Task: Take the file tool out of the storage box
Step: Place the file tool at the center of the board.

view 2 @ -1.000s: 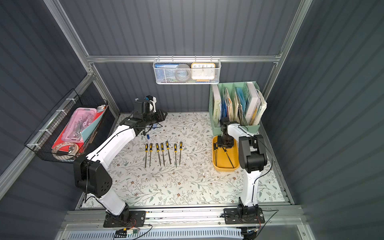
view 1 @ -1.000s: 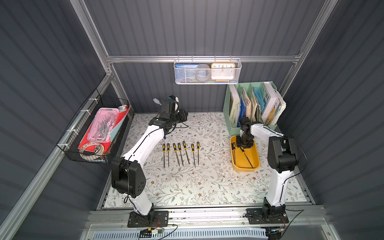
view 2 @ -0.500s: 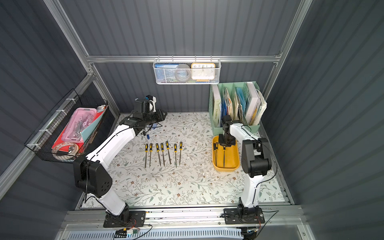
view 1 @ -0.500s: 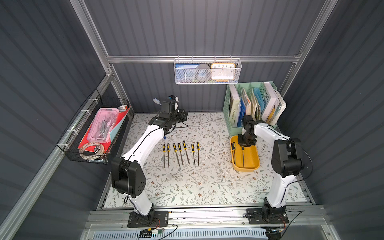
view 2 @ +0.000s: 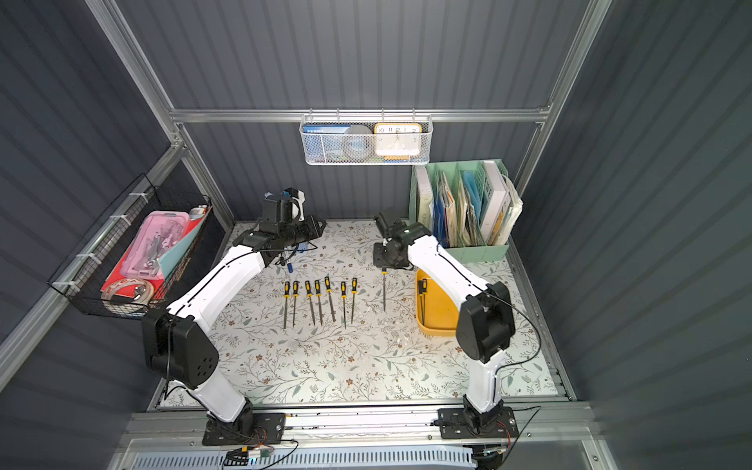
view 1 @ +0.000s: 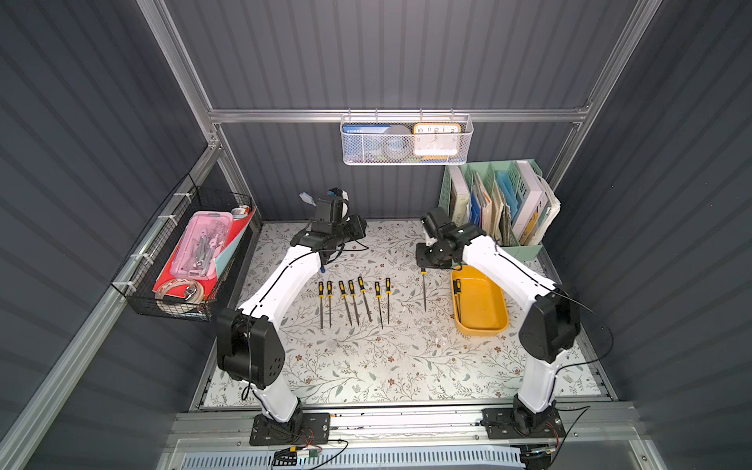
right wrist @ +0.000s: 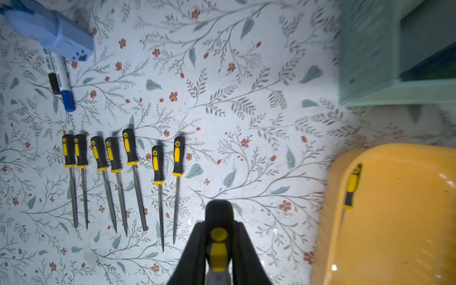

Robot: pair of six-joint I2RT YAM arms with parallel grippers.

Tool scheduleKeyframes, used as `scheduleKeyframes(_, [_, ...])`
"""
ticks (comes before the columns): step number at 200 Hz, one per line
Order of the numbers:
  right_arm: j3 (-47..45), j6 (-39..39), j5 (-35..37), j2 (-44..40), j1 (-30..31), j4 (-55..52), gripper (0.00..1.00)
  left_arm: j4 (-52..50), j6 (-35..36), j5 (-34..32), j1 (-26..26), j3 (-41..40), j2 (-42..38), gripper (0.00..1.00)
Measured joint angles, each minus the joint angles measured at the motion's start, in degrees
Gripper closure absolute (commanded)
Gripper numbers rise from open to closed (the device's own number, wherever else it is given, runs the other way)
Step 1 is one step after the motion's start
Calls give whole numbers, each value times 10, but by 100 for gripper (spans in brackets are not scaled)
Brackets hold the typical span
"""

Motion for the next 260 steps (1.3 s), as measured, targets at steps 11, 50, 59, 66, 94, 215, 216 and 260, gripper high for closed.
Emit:
scheduleKeyframes(11, [6, 21, 0, 33, 9, 7, 100, 0, -1, 0, 0, -8, -5, 68])
scheduleKeyframes(50, [41, 66, 0, 127, 17, 13, 100, 1, -1, 0, 0, -13, -10, 68])
scheduleKeyframes(59, [50, 70, 0, 143, 18, 17, 100, 1, -1, 0, 0, -14, -13, 68])
scheduleKeyframes(66, [55, 73, -1, 153, 18, 18, 100, 2, -1, 0, 0, -15, -14, 68])
scheduleKeyframes(94, [79, 73, -2, 187, 25, 20, 100, 2, -3, -1, 0, -26, -26, 68])
scheduleKeyframes(215, [150, 73, 2, 263, 40, 5, 68, 10, -7, -2, 0, -45, -33, 67])
scheduleKeyframes(216, [150, 74, 2, 263, 40, 5, 67, 10, -7, -2, 0, -45, -33, 67])
scheduleKeyframes(260, [160, 76, 3, 250, 39, -4, 60, 12, -7, -4, 0, -45, -33, 67])
